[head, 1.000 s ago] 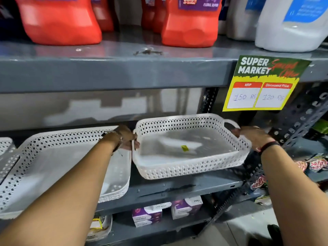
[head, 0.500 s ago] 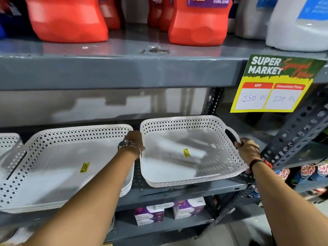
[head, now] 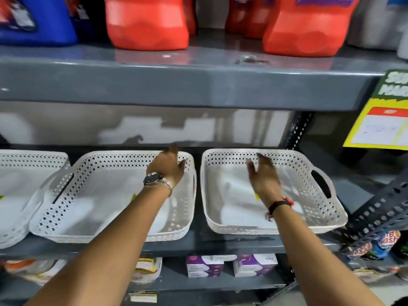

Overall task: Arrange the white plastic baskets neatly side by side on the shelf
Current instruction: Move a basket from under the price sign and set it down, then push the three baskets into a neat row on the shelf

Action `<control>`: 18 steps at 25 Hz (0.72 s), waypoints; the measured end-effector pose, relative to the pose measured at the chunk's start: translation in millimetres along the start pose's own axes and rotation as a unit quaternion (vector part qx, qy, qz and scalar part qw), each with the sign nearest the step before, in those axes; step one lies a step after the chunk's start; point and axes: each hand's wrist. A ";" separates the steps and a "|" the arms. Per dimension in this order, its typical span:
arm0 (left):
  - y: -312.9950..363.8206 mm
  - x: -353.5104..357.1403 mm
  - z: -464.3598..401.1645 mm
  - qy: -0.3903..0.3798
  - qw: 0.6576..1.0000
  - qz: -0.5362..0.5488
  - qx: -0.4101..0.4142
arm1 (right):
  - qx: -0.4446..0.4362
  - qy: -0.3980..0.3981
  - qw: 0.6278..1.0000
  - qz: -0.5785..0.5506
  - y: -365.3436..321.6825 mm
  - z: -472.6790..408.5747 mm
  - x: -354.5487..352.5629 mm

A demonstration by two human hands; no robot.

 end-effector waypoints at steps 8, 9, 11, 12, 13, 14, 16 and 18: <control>-219.2 -33.6 36.0 0.015 0.982 -0.088 -0.166 | 0.056 -0.156 0.986 -0.008 -94.1 53.4 103.0; -236.3 -33.1 38.5 0.007 0.982 -0.076 -0.176 | 0.058 -0.133 0.989 0.000 -96.6 54.7 107.9; -256.3 -28.3 40.9 -0.012 0.982 -0.051 -0.180 | 0.056 -0.106 0.993 0.014 -97.8 56.8 110.1; -263.6 -26.0 39.5 -0.023 0.983 -0.029 -0.180 | 0.053 -0.099 0.993 0.020 -99.3 57.6 110.6; -267.2 -23.4 37.9 -0.036 0.983 0.002 -0.181 | 0.047 -0.096 0.994 0.035 -100.1 58.7 109.6; -269.8 -21.8 35.2 -0.049 0.981 0.040 -0.181 | 0.040 -0.097 0.993 0.058 -102.2 59.6 108.5; -272.4 -20.9 29.4 -0.069 0.977 0.084 -0.183 | 0.026 -0.090 0.992 0.086 -102.7 56.7 105.7; -274.7 -21.9 25.6 -0.085 0.977 0.080 -0.179 | 0.013 -0.079 0.992 0.093 -100.5 53.1 107.2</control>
Point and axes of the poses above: each hand's wrist, its own z-axis away from the middle knuckle, its own x-axis out of the palm, y = z × x, and after that the axes turned 7 degrees about x, right-handed
